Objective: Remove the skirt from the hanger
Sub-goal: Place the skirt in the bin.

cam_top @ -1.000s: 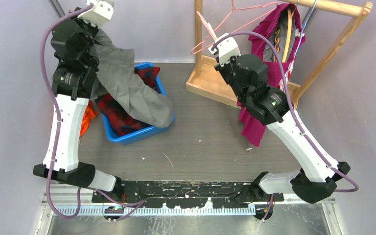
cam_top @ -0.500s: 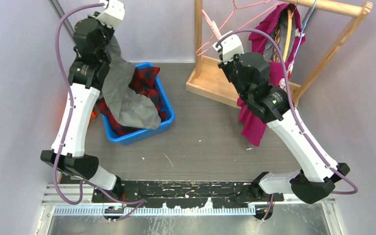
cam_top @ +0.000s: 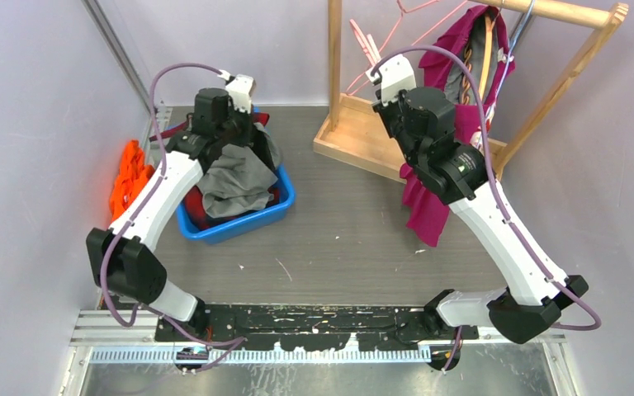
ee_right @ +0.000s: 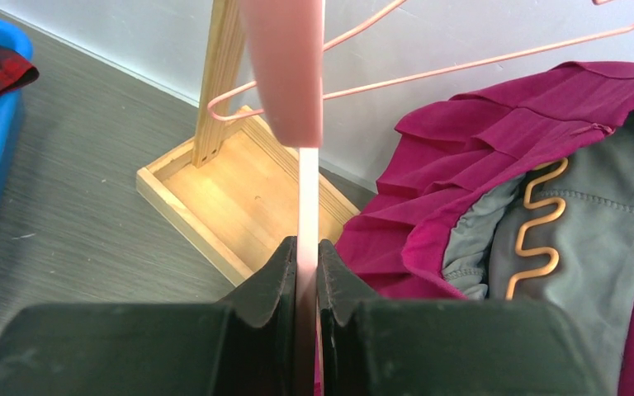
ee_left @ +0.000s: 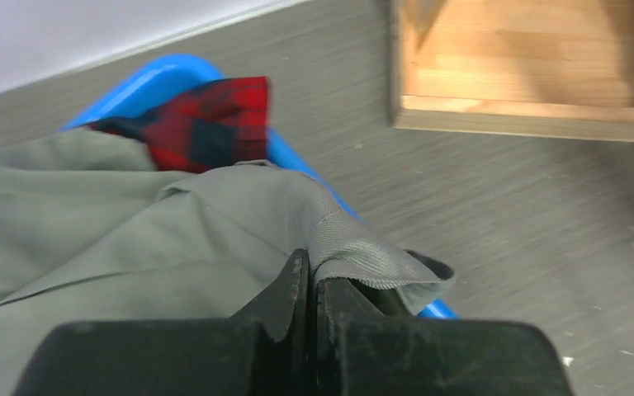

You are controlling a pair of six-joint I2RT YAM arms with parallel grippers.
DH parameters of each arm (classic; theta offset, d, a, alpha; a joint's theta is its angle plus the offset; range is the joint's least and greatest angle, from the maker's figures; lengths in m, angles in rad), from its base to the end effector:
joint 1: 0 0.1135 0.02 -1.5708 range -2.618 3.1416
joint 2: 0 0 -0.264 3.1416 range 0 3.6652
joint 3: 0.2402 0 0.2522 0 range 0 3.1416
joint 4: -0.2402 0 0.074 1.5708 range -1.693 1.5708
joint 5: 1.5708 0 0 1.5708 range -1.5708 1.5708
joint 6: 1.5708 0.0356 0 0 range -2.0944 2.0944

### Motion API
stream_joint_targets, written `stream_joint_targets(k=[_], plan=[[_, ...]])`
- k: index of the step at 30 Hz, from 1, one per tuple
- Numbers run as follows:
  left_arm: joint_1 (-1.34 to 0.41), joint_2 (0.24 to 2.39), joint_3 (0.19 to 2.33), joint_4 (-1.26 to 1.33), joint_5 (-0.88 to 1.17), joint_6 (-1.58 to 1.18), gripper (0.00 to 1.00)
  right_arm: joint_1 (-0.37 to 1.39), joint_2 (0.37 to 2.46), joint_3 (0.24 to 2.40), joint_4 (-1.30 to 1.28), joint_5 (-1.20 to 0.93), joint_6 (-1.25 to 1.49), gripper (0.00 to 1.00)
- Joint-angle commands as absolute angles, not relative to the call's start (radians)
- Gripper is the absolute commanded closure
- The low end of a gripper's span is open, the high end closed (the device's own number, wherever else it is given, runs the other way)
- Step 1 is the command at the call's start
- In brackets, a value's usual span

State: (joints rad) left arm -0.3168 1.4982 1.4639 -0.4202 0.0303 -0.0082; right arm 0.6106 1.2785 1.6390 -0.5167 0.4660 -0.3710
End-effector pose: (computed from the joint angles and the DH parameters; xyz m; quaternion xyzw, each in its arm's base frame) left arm 0.3286 -0.1089 0.3803 0.1383 0.8368 -0.0984 0.5205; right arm 0.2193 0.1340 0.4924 -0.2163 0.7230 -0.0987 0.6487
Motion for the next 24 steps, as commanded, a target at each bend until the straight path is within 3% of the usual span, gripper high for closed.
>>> stream_joint_targets(k=[1, 12, 13, 14, 15, 16, 18, 24], plan=[[-0.39, 1.529, 1.495, -0.401, 0.226, -0.128, 1.0, 0.583, 1.268, 1.686, -0.461, 0.46, -0.325, 0.99], [-0.425, 1.533, 1.426, -0.516, 0.191, -0.144, 1.0, 0.561, 1.247, 1.759, -0.563, 0.499, -0.258, 0.99], [-0.421, 1.525, 1.429, -0.519, 0.184, -0.144, 0.9, 0.561, 1.247, 1.775, -0.587, 0.496, -0.251, 0.99], [-0.418, 1.516, 1.433, -0.525, 0.173, -0.143, 0.72, 0.56, 1.245, 1.789, -0.602, 0.488, -0.24, 0.99], [-0.419, 1.506, 1.438, -0.53, 0.16, -0.141, 0.46, 0.56, 1.239, 1.797, -0.612, 0.475, -0.229, 0.99], [-0.417, 1.498, 1.441, -0.537, 0.149, -0.134, 0.28, 0.56, 1.231, 1.802, -0.621, 0.458, -0.221, 0.99], [-0.418, 1.482, 1.442, -0.547, 0.117, -0.125, 0.1, 0.56, 1.217, 1.814, -0.655, 0.42, -0.212, 0.99], [-0.418, 1.456, 1.427, -0.55, 0.06, -0.116, 0.01, 0.561, 1.191, 1.881, -0.758, 0.264, -0.153, 0.99]])
